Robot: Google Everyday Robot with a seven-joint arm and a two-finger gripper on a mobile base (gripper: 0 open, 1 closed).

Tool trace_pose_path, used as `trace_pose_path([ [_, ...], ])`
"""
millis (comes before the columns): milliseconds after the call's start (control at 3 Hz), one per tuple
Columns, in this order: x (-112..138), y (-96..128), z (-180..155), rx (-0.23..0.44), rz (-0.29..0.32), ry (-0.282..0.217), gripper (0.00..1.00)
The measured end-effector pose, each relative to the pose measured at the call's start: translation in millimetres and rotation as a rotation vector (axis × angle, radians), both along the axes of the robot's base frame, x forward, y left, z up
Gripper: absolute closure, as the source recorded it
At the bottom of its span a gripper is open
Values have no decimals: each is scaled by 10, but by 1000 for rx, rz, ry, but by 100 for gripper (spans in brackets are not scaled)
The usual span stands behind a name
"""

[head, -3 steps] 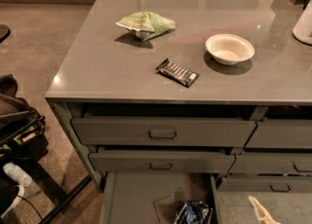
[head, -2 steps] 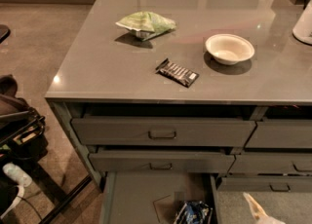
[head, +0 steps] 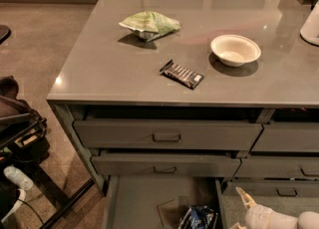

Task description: Pick blue chip bag from bottom drawer and place on counter

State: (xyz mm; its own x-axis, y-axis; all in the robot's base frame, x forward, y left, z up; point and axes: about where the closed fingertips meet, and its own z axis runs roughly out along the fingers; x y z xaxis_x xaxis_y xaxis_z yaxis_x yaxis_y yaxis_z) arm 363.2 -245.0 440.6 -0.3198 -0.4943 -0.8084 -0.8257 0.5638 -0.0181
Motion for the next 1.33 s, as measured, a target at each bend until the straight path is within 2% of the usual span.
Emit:
trace_pose_path([
  [333,31,11,-60,11,-5,3,0],
  [667,58,85,-320,4,-23,29,0],
  [1000,222,234,-746,8,-2,31,0],
  [1333,375,396,-1238,-10,33,60,0],
])
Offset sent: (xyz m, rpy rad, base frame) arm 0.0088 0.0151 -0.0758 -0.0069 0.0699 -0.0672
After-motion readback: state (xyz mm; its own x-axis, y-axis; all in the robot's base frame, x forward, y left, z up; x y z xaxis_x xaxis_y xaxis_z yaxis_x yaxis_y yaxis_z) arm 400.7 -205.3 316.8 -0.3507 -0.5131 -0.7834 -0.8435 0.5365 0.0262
